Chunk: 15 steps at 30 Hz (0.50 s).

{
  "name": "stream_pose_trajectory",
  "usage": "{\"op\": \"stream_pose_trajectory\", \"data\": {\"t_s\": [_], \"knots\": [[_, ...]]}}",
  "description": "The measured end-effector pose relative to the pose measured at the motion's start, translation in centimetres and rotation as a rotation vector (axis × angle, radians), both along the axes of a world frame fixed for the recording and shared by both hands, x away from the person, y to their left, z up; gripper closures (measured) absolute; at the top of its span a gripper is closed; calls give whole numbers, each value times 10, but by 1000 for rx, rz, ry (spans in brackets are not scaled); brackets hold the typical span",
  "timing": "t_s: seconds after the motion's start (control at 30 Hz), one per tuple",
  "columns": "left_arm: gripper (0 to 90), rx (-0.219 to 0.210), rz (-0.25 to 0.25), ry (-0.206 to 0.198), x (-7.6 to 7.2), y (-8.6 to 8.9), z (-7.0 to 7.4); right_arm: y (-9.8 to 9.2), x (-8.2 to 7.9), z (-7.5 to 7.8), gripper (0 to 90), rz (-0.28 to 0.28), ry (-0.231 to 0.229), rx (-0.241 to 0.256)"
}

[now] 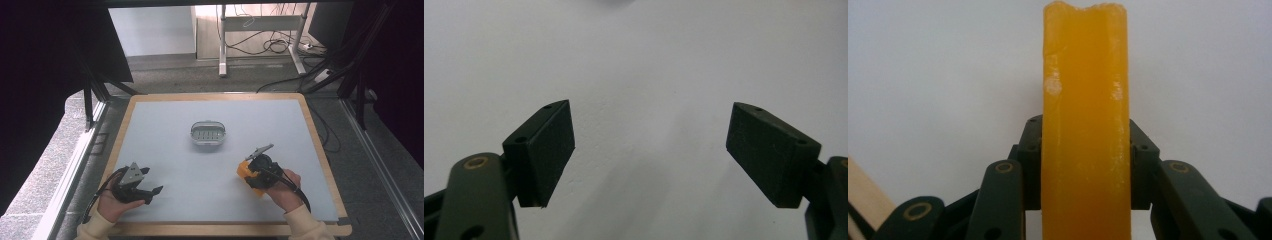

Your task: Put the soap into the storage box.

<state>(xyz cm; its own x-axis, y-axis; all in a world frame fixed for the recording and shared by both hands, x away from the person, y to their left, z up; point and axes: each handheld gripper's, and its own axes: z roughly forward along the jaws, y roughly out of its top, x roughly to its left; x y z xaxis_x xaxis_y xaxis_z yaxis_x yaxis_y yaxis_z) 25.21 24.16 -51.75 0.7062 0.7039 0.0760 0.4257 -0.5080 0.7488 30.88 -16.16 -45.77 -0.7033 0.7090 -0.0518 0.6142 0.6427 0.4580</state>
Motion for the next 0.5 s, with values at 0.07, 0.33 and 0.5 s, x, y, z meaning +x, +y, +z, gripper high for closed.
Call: {"op": "stream_pose_trajectory", "data": {"t_s": [0.07,0.33,0.5], "knots": [[195,-1,1,-1,0,0,0,1,-2,3,614,14,-9,4],[195,1,2,-1,0,0,0,-1,-2,7,614,45,-10,47],[195,-3,6,0,0,1,0,-1,0,8,614,68,-2,62]]}}
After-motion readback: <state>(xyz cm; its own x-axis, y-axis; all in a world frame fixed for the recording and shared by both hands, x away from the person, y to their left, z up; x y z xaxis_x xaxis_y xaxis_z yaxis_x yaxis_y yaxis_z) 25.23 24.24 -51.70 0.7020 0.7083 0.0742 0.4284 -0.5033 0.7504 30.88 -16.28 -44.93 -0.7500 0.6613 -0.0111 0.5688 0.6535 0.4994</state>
